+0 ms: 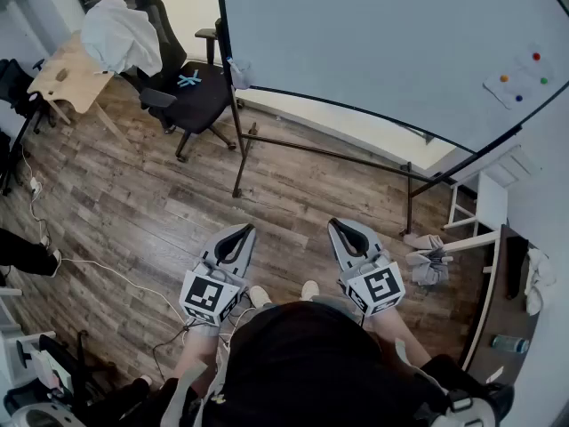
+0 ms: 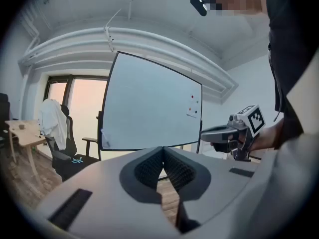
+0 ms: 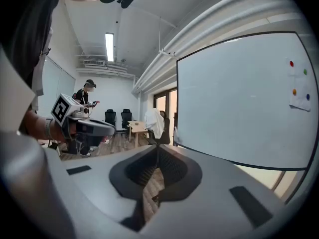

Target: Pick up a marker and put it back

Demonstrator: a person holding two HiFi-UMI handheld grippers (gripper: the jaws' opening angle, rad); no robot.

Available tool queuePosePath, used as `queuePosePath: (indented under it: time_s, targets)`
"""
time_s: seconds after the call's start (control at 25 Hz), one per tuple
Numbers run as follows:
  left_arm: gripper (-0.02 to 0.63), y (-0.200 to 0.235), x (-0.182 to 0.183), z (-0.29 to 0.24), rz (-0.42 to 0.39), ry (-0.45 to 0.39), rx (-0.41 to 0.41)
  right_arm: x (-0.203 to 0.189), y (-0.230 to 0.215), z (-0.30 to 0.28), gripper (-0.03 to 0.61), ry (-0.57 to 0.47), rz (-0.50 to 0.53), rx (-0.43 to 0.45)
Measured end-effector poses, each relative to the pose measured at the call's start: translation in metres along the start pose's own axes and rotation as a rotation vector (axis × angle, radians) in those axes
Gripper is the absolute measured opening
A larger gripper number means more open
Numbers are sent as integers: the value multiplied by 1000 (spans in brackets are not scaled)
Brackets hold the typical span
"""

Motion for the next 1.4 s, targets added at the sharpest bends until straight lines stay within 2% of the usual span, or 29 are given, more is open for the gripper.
queuePosePath:
  time_s: [0.52,0.84,1.16,1.4]
  targets:
    - [8,57,-5,76,21,-16,23,27,72,-48,25,-22,-6,18]
    - [8,106,-15,111,73,-41,128,41,97,-101,28,-47,26,49]
    - [8,178,-5,100,55,-22,202,41,86,-189,60,-71,9,83]
    - [8,231,14,68,50,16,190,49,60,-265,71,-80,-8,68]
Point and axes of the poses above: the fingertips, and each gripper's own axes: z backward along the fingers, y to its left, x out of its top, the point moved 1 cm from there along z, backward along the fingers, and after that the axes turned 12 degrees about z, right-handed, at the moved point
